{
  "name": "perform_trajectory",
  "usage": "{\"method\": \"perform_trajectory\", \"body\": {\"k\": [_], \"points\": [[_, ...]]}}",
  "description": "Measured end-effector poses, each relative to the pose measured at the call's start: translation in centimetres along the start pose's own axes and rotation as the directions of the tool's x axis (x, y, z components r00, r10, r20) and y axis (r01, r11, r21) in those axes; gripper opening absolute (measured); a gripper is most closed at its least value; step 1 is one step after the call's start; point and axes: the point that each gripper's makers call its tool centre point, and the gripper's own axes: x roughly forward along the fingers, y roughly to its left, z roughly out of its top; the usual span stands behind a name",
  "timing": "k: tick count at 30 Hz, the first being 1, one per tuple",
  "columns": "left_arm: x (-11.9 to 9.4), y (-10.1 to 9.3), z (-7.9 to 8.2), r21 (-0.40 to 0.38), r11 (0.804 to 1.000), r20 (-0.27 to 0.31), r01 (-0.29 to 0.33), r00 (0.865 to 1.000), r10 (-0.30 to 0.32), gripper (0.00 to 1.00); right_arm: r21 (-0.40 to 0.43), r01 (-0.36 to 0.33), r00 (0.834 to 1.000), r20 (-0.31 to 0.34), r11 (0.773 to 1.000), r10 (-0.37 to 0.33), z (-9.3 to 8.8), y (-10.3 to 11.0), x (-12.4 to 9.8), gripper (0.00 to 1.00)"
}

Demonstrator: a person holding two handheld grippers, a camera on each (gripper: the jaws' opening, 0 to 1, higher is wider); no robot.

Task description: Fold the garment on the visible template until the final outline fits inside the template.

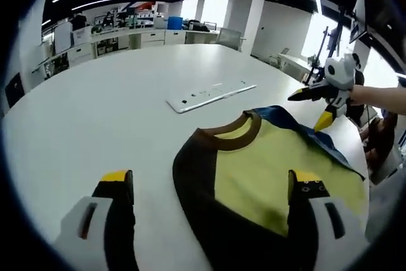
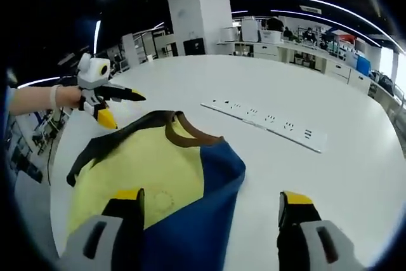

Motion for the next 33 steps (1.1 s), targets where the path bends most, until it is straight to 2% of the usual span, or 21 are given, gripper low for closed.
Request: {"method": "perform_trajectory", "body": {"k": [2, 17, 23, 33], "points": [[-0.6, -0.4, 0.1, -0.009, 1.000, 0.006, 0.003, 1.000, -0.003, 0.97, 0.016, -0.004, 1.000, 0.013, 1.000, 0.004, 0.1, 0.3, -0.6, 0.86], [-5.5, -3.9, 0.0, -0.007, 1.000, 0.063, 0.015, 0.998, -0.015, 0.92, -0.025, -0.017, 0.999, 0.035, 1.000, 0.017, -1.8, 4.4, -4.9, 0.79], [-7.6, -5.4, -0.7, -0.001, 1.000, 0.071, 0.019, 0.997, -0.018, 0.91, -0.034, -0.026, 0.998, 0.056, 0.999, 0.028, -2.5, 6.3, -6.4, 0.78], [-10.3, -7.0, -1.8, -0.012, 1.000, 0.103, 0.011, 0.995, -0.010, 0.90, -0.049, -0.017, 0.996, 0.085, 0.999, 0.021, -2.3, 7.0, -8.8, 0.76]]}}
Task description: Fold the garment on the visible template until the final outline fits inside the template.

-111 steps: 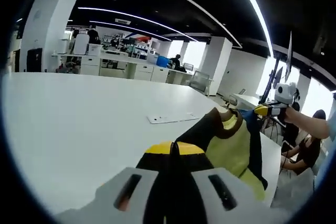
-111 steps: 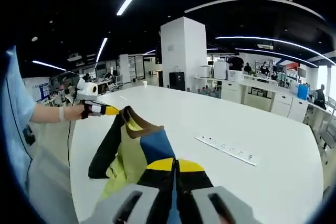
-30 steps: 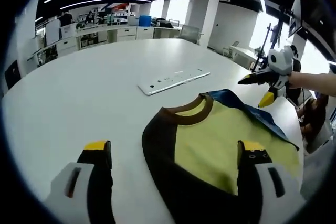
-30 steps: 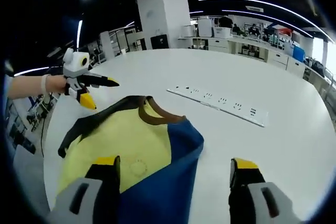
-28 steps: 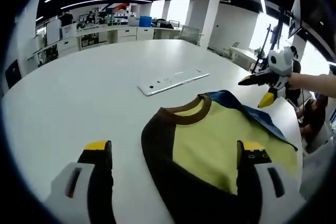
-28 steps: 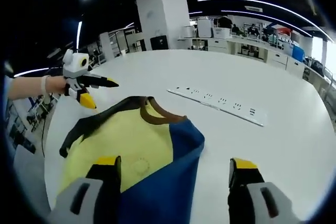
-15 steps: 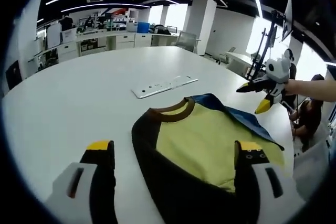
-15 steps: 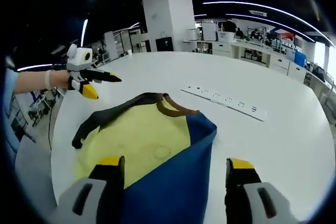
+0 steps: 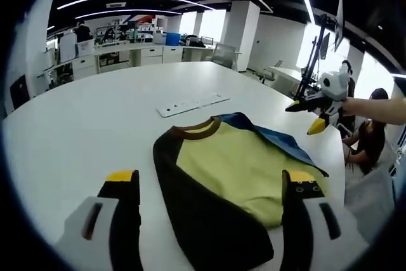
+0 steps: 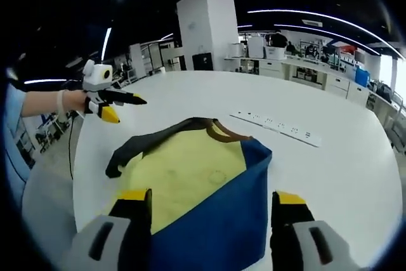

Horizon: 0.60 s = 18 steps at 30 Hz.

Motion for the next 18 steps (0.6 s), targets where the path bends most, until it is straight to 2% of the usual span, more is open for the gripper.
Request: {"method": "perform_trajectory", "body": {"k": [5, 10, 18], "points": [[-1.8, -0.9, -1.1, -0.006, 1.000, 0.006, -0.002, 1.000, 0.002, 0.89, 0.008, 0.004, 1.000, 0.017, 1.000, -0.004, -0.1, 0.5, -1.4, 0.76], [-3.7, -1.6, -1.9, -0.030, 0.999, 0.036, -0.012, 0.999, 0.013, 0.87, 0.012, 0.013, 1.000, 0.025, 1.000, -0.013, -0.8, 1.0, -2.5, 0.75], [-6.3, -1.7, -2.2, -0.037, 0.999, 0.062, -0.035, 0.997, 0.037, 0.86, 0.009, 0.018, 0.999, 0.051, 1.000, -0.019, -1.1, 2.3, -3.8, 0.74]]}}
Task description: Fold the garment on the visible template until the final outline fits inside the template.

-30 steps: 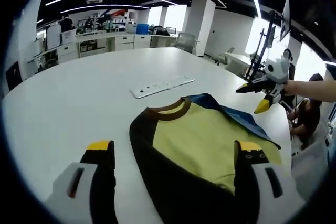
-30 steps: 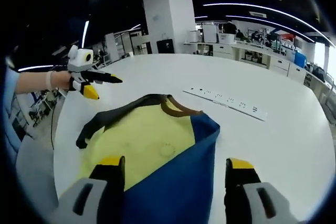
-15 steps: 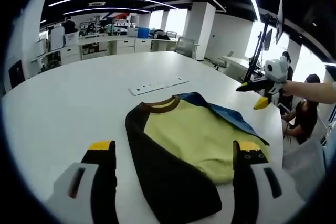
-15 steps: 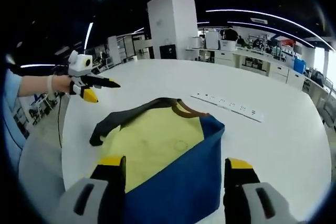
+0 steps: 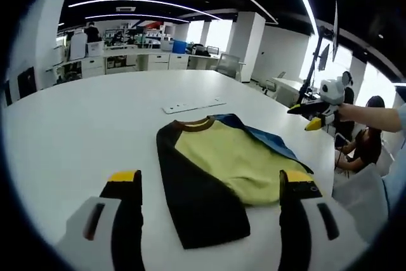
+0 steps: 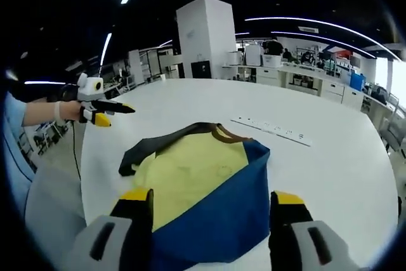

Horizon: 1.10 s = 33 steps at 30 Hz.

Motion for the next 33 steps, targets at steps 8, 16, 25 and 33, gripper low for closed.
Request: {"method": "perform_trajectory", "body": {"k": [8, 16, 25, 33], "points": [[-1.2, -1.1, -1.1, -0.018, 1.000, 0.013, 0.005, 1.000, -0.005, 0.85, -0.007, -0.019, 1.000, -0.025, 1.000, 0.019, -2.4, 2.0, -0.3, 0.73], [-1.5, -1.7, -2.4, -0.027, 1.000, -0.004, 0.010, 1.000, -0.010, 0.83, 0.014, -0.029, 0.999, -0.017, 0.999, 0.029, -2.9, 2.3, -0.6, 0.72], [-2.0, -2.3, -3.1, -0.044, 0.999, 0.006, 0.031, 0.999, -0.031, 0.73, -0.114, -0.025, 0.999, -0.047, 0.993, 0.020, -5.0, 3.3, -2.0, 0.67], [-2.2, -2.3, -3.6, -0.103, 0.994, 0.034, 0.040, 0.999, -0.037, 0.67, -0.116, -0.048, 0.999, -0.024, 0.992, 0.045, -7.0, 5.2, -3.2, 0.44]]}}
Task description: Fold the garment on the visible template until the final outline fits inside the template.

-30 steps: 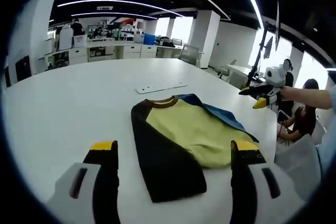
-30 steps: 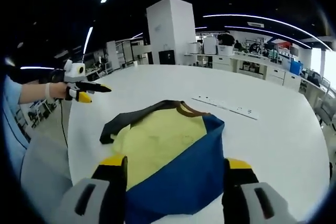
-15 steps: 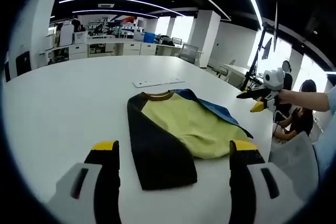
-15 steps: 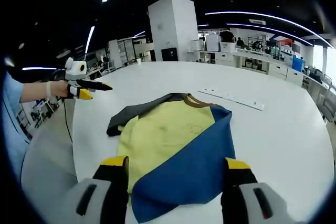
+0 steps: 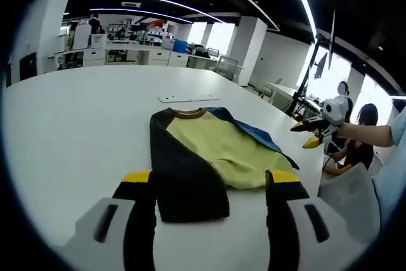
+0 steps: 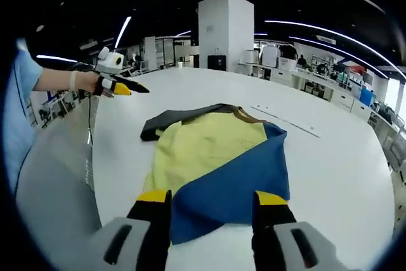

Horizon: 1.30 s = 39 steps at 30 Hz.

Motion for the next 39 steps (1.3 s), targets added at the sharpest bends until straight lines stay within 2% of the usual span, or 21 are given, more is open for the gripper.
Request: {"method": "perform_trajectory", "body": {"k": [2, 4, 7, 10, 13, 16, 22, 30, 32, 39], "points": [[0.0, 0.0, -0.5, -0.002, 1.000, -0.008, 0.000, 1.000, 0.000, 0.64, -0.007, -0.013, 1.000, -0.006, 1.000, 0.013, -0.5, 0.6, 0.0, 0.34], [-0.2, 0.0, -0.8, -0.003, 1.000, -0.016, -0.002, 1.000, 0.002, 0.63, -0.042, -0.042, 0.999, -0.030, 0.998, 0.041, -1.3, 1.6, 0.1, 0.29], [-0.5, 0.0, -0.8, -0.030, 1.000, -0.007, -0.005, 1.000, 0.005, 0.63, -0.051, -0.078, 0.995, -0.059, 0.996, 0.075, -2.3, 3.0, 0.6, 0.29], [-0.9, 0.2, -1.0, -0.046, 0.999, -0.007, -0.006, 1.000, 0.006, 0.63, -0.108, -0.085, 0.993, -0.095, 0.990, 0.075, -3.2, 3.5, 1.0, 0.27], [-1.4, 0.5, -1.1, -0.050, 0.999, -0.003, -0.020, 1.000, 0.019, 0.62, -0.122, -0.098, 0.989, -0.118, 0.988, 0.084, -4.2, 4.2, 1.5, 0.23], [-1.8, 0.8, -1.4, -0.068, 0.997, 0.001, -0.030, 1.000, 0.030, 0.61, -0.146, -0.087, 0.987, -0.149, 0.985, 0.065, -5.2, 4.2, 1.9, 0.22], [-2.1, 1.1, -2.2, -0.083, 0.996, -0.007, -0.037, 0.999, 0.037, 0.60, -0.146, -0.041, 0.985, -0.170, 0.988, 0.015, -6.8, 3.4, 1.6, 0.15], [-1.5, 0.7, -2.7, -0.095, 0.995, -0.017, -0.031, 0.999, 0.029, 0.59, -0.122, -0.005, 0.990, -0.143, 0.992, -0.013, -6.3, 2.5, 1.3, 0.06], [-1.2, 0.4, -2.7, -0.096, 0.995, -0.017, -0.024, 1.000, 0.022, 0.60, -0.119, -0.004, 0.990, -0.140, 0.993, -0.012, -6.1, 2.3, 1.3, 0.01], [-0.8, -0.9, -2.5, -0.048, 0.999, -0.008, -0.017, 1.000, 0.017, 0.60, -0.077, -0.003, 0.993, -0.122, 0.997, -0.006, -5.0, 1.7, 1.1, 0.00]]}}
